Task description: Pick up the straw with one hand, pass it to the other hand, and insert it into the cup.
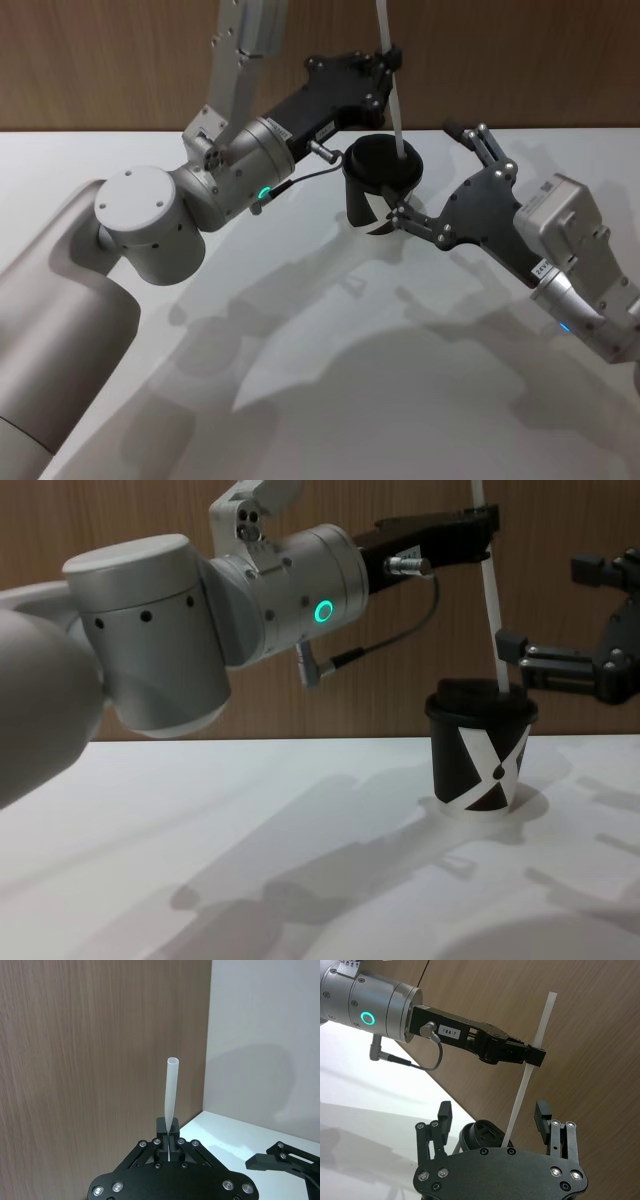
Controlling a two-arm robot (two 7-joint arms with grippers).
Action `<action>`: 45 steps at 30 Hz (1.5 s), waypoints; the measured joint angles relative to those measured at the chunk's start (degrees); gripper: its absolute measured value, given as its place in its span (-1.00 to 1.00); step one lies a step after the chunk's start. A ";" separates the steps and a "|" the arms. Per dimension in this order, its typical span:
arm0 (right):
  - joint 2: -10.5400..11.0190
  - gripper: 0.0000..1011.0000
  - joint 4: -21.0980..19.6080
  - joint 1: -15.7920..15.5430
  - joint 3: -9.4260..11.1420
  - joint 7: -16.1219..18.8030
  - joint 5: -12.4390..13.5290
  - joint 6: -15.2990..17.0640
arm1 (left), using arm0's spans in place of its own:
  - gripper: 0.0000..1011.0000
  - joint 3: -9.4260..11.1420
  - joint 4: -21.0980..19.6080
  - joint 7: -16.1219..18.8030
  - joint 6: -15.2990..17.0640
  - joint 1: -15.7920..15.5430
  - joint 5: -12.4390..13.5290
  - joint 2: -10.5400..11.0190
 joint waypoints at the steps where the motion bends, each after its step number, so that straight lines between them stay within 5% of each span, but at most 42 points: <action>1: 0.00 0.98 0.00 0.00 0.00 0.00 0.00 0.00 | -0.96 0.00 0.04 0.01 0.00 -0.01 0.05 -0.03; 12: 0.00 0.98 0.00 0.00 0.00 0.00 0.00 0.00 | -0.48 0.06 0.37 0.07 0.00 -0.07 0.41 -0.28; 35: 0.00 0.98 0.00 0.00 0.00 0.00 0.00 0.00 | 0.97 0.07 0.59 0.06 0.03 -0.12 0.66 -0.43; 45: 0.00 0.98 0.00 0.00 0.00 0.00 0.00 0.00 | 0.98 -0.07 0.42 0.02 0.08 0.09 0.68 -0.36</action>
